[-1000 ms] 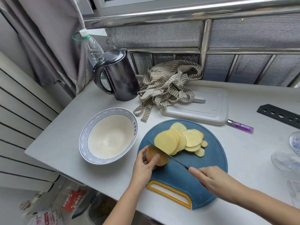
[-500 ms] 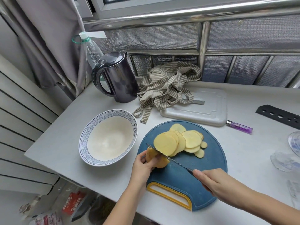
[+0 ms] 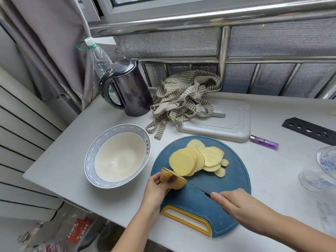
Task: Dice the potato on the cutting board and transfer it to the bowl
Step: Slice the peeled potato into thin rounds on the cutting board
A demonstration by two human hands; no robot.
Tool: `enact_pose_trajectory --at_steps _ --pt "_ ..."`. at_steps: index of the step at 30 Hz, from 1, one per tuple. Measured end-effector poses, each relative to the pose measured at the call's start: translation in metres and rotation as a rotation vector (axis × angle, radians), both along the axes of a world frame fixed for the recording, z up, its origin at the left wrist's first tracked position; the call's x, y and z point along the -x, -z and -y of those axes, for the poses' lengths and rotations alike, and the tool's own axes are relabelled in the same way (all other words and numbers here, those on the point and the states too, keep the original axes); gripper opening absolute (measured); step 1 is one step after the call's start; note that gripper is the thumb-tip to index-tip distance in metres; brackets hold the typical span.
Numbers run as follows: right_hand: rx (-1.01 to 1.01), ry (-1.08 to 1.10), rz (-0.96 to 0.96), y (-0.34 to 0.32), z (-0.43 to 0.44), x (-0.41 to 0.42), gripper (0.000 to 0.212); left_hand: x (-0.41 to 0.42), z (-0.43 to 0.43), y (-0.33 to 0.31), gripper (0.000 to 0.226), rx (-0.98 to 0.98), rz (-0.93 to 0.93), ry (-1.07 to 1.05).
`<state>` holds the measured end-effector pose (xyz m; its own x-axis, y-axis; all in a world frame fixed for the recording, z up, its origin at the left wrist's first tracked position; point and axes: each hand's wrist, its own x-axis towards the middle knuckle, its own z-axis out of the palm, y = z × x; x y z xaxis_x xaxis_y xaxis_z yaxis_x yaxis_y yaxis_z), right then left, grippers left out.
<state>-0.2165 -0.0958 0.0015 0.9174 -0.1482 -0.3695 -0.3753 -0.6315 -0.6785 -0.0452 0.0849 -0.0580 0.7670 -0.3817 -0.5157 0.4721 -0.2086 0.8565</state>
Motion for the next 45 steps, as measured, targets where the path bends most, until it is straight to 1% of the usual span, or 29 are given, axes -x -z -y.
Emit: enact_pose_trajectory --at_steps 4,5,8,9,14,18,23,24,28,31,32,34,37,39,42,43,45 --pt "0.038 -0.016 -0.021 -0.003 -0.003 0.002 0.066 -0.001 -0.001 0.000 0.064 -0.006 -0.027 0.008" --pt "0.046 -0.021 -0.022 -0.003 -0.003 0.002 0.064 -0.001 -0.001 0.000 0.063 -0.004 -0.030 0.005" --pt "0.059 -0.029 -0.023 -0.003 -0.003 0.002 0.061 -0.001 0.000 -0.001 0.089 0.001 -0.046 -0.023" --pt "0.054 -0.027 -0.025 -0.003 -0.003 0.002 0.062 -0.001 0.001 -0.001 0.092 0.005 -0.045 -0.019" --pt "-0.010 -0.010 -0.054 -0.001 -0.003 0.000 0.070 0.001 0.000 -0.002 0.076 0.009 -0.034 0.010" --pt "0.049 -0.045 -0.052 0.000 -0.003 0.001 0.069 -0.001 -0.002 -0.002 0.060 0.014 -0.021 0.047" --pt "0.106 -0.070 -0.062 -0.001 -0.005 0.003 0.064 -0.004 -0.004 0.001 0.055 0.011 -0.030 0.062" --pt "0.107 -0.073 -0.064 -0.001 -0.005 0.003 0.064 -0.003 -0.004 0.002 0.058 0.014 -0.034 0.053" --pt "0.102 -0.087 -0.089 -0.001 -0.007 0.004 0.064 -0.005 -0.006 0.006 0.080 0.015 -0.048 0.035" --pt "0.083 -0.097 -0.101 0.000 -0.007 0.005 0.066 -0.005 -0.008 0.008 0.103 0.001 -0.045 0.055" --pt "0.085 -0.102 -0.099 0.002 -0.007 0.005 0.067 -0.005 -0.009 0.007 0.105 -0.005 -0.042 0.049" --pt "0.090 -0.107 -0.091 0.006 -0.007 0.006 0.071 -0.005 -0.011 0.009 0.100 -0.013 -0.048 0.033" --pt "0.094 -0.124 -0.079 0.012 -0.007 0.008 0.080 -0.006 -0.012 0.014 0.105 -0.021 -0.050 0.021" --pt "0.086 -0.134 -0.083 0.013 -0.007 0.007 0.079 -0.005 -0.012 0.016 0.105 -0.038 -0.041 0.026" --pt "0.070 -0.121 -0.087 0.015 -0.009 0.002 0.072 -0.004 -0.014 0.017 0.093 -0.072 -0.014 0.036" --pt "0.065 -0.116 -0.079 0.015 -0.010 0.000 0.070 -0.004 -0.014 0.018 0.092 -0.077 -0.008 0.044" --pt "0.056 -0.114 -0.061 0.019 -0.012 -0.002 0.073 -0.004 -0.014 0.018 0.095 -0.088 -0.002 0.061"
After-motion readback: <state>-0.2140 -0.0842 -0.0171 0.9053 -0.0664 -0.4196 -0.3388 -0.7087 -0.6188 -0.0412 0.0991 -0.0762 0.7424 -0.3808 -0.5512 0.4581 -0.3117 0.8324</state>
